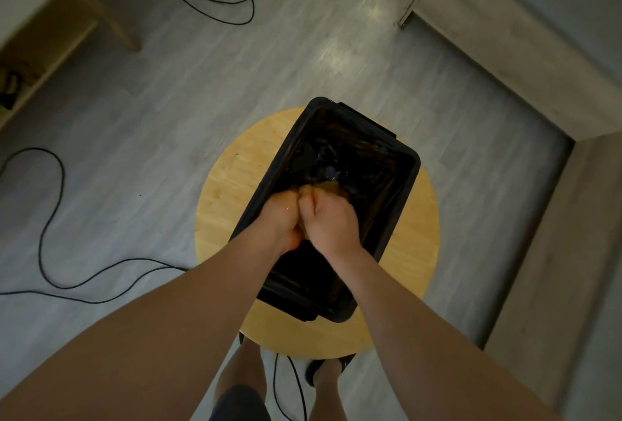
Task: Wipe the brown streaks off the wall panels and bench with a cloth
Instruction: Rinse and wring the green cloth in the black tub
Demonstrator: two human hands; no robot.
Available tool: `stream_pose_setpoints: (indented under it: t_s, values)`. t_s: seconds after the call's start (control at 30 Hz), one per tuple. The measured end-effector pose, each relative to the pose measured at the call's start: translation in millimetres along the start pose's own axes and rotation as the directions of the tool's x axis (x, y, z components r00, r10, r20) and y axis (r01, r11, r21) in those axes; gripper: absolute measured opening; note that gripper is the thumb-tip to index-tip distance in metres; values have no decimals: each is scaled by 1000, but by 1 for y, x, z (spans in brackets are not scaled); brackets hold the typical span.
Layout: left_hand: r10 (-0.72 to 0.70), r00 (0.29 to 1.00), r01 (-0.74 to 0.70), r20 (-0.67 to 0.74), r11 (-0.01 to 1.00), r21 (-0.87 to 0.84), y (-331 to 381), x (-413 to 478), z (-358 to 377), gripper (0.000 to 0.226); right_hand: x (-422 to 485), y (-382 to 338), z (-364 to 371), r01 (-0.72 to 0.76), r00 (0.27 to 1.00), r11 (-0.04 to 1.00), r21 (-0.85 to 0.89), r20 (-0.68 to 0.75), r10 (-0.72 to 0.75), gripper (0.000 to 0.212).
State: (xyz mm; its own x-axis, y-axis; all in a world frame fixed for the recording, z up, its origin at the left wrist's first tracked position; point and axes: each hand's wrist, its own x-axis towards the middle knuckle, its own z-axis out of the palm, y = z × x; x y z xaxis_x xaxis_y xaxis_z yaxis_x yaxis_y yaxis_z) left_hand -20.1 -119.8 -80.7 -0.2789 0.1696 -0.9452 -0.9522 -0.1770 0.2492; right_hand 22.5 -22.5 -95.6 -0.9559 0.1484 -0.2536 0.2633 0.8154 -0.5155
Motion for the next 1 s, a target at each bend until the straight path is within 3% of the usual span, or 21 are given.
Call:
stream_pose_setpoints:
  t_s: [0.1,0.2,0.23,0.3,0.37,0.4,0.47,0.57,0.7,0.8,0.87,0.93,1.0]
  values:
    - [64,998,-67,27,989,129,-4,-3,-2,28,27,26,5,-174,984,977,-122,11,176,33]
    - [52,999,-50,-11,983,179,-8,-2,-6,36,36,32,9,-434,895,895,97,-66,441,33]
    - [19,1000,-18,-5,982,187,-8,-2,-6,39,34,31,12,-493,863,856,152,-38,504,39]
    - [-59,998,58,0,985,162,-11,5,-7,43,28,27,22,-555,830,818,150,166,533,46]
    - [-76,997,73,20,990,118,-15,13,-6,43,16,21,21,-519,825,832,194,369,428,40]
    - [-70,997,69,12,995,72,-14,14,-5,44,9,16,18,-489,839,831,264,402,366,35]
    - [-55,998,55,11,998,7,-11,10,-5,43,-6,0,9,-390,906,856,339,307,291,35]
    - [-36,999,35,13,997,72,-10,17,-12,44,-26,-19,-3,-212,977,888,409,117,180,46]
    - [-42,999,40,13,991,131,-7,13,-7,31,-25,-16,-3,-11,1000,978,206,-1,11,47]
    - [16,999,-22,38,986,163,-12,5,-4,22,-4,11,4,4,1000,997,-77,5,-4,53]
    - [110,992,-118,59,979,166,-19,4,-5,21,15,31,6,-54,996,981,-186,63,67,48]
    - [157,984,-166,81,979,123,-22,4,-9,30,29,38,7,-194,980,969,-152,11,198,40]
    - [141,989,-145,44,985,95,-22,3,-13,42,34,34,12,-366,929,931,-9,-70,364,47]
